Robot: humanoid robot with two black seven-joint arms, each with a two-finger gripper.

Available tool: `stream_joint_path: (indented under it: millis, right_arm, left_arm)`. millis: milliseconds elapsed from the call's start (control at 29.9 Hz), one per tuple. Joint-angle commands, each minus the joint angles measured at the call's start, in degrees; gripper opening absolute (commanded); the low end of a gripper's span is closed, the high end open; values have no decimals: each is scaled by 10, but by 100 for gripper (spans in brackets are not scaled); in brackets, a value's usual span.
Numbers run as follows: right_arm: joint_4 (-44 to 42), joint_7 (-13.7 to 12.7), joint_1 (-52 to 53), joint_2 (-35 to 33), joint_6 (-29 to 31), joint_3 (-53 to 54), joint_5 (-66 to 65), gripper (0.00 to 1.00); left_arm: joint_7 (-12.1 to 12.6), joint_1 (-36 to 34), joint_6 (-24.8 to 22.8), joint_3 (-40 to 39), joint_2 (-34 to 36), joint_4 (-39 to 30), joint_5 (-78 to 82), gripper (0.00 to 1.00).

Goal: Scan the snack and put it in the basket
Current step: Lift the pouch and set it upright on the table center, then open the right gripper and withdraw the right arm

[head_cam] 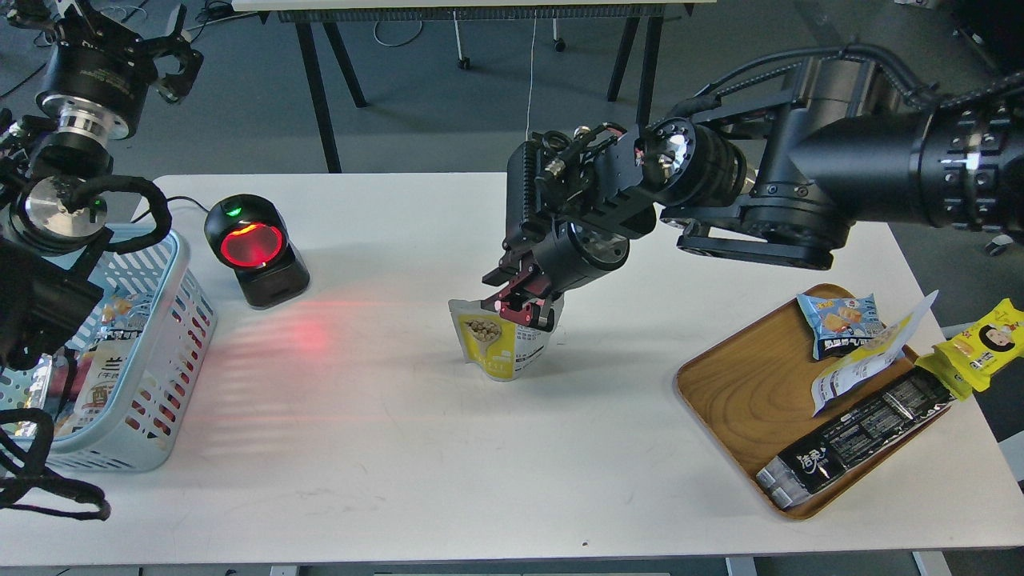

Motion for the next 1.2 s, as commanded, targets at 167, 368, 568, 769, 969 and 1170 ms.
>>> stream_joint_path:
  millis: [167, 368, 568, 769, 969, 1170]
  right_arm:
    - [12, 0, -18, -143, 9, 153, 187, 97]
    - [53, 0, -50, -241, 9, 225, 408, 98]
    - [44, 0, -101, -301, 8, 247, 555, 99]
    - [-44, 0, -202, -304, 28, 321, 680, 99]
    - [-163, 0, -281, -297, 124, 425, 834, 99]
    - [-218, 0, -362, -294, 160, 529, 944, 99]
  left_arm:
    - [59, -52, 0, 30, 35, -4, 11, 100]
    - [89, -135, 0, 92, 52, -4, 50, 99]
    - [86, -167, 0, 98, 61, -24, 167, 99]
    - [86, -176, 0, 98, 79, -155, 322, 99]
    - [83, -175, 0, 96, 108, -328, 537, 99]
    - [84, -155, 0, 104, 105, -497, 785, 99]
